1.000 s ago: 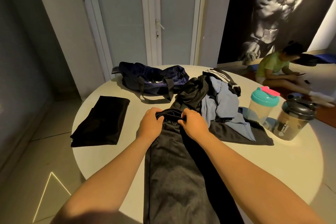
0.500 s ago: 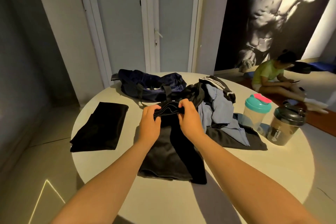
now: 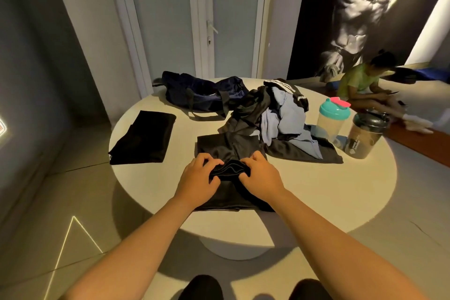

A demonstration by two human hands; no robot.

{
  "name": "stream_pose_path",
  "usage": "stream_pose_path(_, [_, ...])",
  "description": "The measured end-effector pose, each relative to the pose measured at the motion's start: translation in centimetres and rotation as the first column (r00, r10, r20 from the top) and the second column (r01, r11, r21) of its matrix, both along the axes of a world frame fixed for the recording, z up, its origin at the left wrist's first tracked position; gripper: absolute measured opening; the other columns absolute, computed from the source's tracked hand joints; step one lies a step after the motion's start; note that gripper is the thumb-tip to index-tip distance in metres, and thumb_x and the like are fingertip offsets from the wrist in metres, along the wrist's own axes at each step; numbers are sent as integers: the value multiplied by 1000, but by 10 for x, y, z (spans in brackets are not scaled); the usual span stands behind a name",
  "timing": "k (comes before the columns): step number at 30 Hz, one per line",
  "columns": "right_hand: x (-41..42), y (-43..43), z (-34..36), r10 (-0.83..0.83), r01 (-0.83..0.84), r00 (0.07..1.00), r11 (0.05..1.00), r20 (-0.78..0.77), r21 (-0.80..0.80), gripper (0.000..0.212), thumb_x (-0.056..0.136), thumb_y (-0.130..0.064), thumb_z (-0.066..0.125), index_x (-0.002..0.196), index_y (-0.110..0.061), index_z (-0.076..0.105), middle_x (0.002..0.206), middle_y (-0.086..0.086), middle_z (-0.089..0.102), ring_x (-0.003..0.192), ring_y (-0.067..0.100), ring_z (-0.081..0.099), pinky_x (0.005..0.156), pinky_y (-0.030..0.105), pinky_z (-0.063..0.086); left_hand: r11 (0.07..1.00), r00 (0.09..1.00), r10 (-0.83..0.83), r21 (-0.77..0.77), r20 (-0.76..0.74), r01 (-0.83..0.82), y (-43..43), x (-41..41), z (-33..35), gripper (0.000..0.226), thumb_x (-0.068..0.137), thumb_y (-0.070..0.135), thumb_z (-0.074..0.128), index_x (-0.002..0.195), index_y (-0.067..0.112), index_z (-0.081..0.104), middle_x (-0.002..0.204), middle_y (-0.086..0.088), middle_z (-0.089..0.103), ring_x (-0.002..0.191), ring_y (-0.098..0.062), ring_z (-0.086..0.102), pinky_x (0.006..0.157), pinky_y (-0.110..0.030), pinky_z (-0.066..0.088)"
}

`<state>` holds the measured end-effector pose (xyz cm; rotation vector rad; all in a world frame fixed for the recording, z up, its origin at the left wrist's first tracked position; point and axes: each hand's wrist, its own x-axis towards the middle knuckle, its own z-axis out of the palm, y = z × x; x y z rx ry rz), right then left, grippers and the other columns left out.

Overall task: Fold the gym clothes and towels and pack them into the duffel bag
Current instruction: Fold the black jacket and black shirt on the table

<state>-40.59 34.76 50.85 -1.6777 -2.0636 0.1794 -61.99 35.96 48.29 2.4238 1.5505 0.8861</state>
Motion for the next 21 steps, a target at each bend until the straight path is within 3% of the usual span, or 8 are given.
stream_pose_path(3, [4, -13, -2, 44, -44, 999, 993, -1, -111, 37, 97, -26, 55, 134, -20, 58, 111, 2, 41, 92, 25, 53, 76, 34, 46, 987, 1000, -15, -163, -22, 11, -21, -1, -6, 56, 93, 45, 62, 145, 39, 42, 155, 5, 29, 134, -26, 44, 110, -42, 40])
stream_pose_path(7, [3, -32, 2, -47, 49, 960, 999, -275, 1, 37, 99, -17, 51, 135, -18, 58, 111, -3, 39, 91, 15, 47, 82, 26, 39, 969, 1000, 3, -247, -17, -7, -41, 0, -7, 74, 91, 59, 60, 152, 49, 20, 166, 11, 4, 140, -32, 36, 112, -47, 38])
stream_pose_path(9, [3, -45, 4, -51, 66, 956, 997, -289, 42, 35, 98, -18, 52, 132, -20, 60, 111, -4, 40, 90, 15, 48, 80, 25, 39, 981, 1000, 31, -193, -2, -31, -47, 3, -8, 65, 94, 53, 61, 149, 43, 29, 165, 6, 13, 138, -32, 40, 112, -48, 38])
stream_pose_path(12, [6, -62, -6, 5, -4, 980, 1000, -197, 7, 38, 96, -19, 53, 133, -23, 60, 111, -2, 42, 92, 20, 53, 80, 30, 44, 994, 998, 63, -87, -28, -65, -51, 6, -9, 47, 95, 40, 63, 137, 31, 45, 158, 1, 28, 140, -26, 37, 119, -48, 26])
stream_pose_path(14, [9, -69, -16, 26, -34, 990, 998, -136, -54, 41, 97, -19, 53, 137, -25, 58, 112, -2, 41, 94, 21, 53, 82, 28, 43, 996, 997, 79, -51, -4, -79, -55, 7, -9, 41, 93, 30, 67, 130, 31, 50, 157, 1, 29, 141, -27, 33, 118, -46, 30])
stream_pose_path(17, [10, -77, -26, 28, -42, 981, 997, -193, -68, 43, 98, -16, 53, 141, -22, 55, 114, -1, 40, 97, 16, 49, 88, 22, 38, 999, 999, 36, 29, -34, -35, -61, 7, -13, 41, 94, 21, 64, 131, 33, 52, 157, 4, 30, 143, -23, 25, 114, -42, 33])
stream_pose_path(21, [7, -82, -30, 24, -2, 972, 996, -236, 91, 38, 90, -22, 56, 126, -19, 69, 103, 1, 43, 97, 18, 42, 94, 35, 40, 999, 998, -46, 1, -30, 46, -66, 6, -12, 38, 94, 18, 58, 129, 33, 57, 137, 10, 50, 129, -17, 38, 108, -44, 42])
